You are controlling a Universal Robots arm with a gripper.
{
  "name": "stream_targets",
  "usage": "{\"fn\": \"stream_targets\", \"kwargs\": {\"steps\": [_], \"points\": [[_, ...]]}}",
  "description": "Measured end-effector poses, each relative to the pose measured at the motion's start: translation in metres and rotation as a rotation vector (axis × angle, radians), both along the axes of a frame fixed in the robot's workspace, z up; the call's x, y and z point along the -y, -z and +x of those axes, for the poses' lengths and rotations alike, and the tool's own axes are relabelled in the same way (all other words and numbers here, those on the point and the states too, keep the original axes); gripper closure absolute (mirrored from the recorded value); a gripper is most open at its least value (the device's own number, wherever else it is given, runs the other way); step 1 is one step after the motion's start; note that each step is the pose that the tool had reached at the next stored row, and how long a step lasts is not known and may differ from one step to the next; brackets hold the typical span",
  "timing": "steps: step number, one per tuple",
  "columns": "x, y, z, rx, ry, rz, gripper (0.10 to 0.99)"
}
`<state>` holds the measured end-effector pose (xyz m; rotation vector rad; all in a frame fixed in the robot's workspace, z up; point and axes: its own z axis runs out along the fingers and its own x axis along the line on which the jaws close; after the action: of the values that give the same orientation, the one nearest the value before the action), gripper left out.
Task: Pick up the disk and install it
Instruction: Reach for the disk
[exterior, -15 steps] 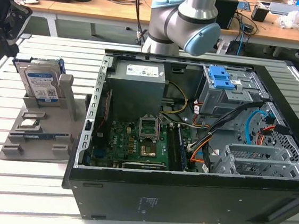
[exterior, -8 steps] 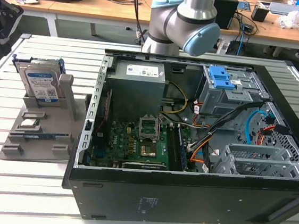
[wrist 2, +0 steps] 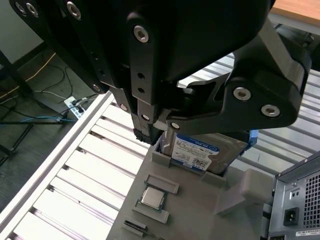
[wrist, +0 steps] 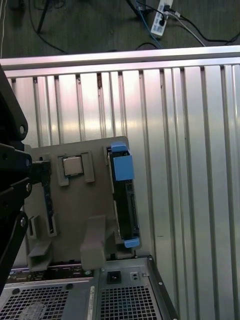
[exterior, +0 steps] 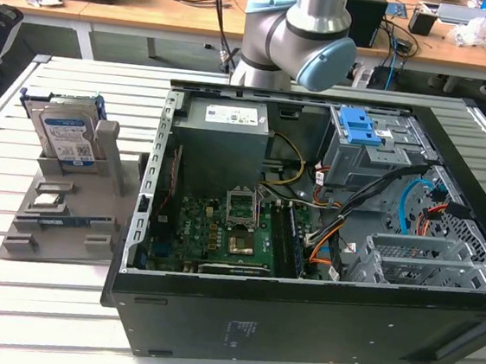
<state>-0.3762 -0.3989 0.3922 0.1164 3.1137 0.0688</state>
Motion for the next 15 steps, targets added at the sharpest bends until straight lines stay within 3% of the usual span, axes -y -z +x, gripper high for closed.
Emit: {"fn": "stream_targets", "kwargs": {"steps": [15], "points": [[0.0000, 0.0001, -0.0330, 0.0000, 0.000, 0.000, 0.980]]}}
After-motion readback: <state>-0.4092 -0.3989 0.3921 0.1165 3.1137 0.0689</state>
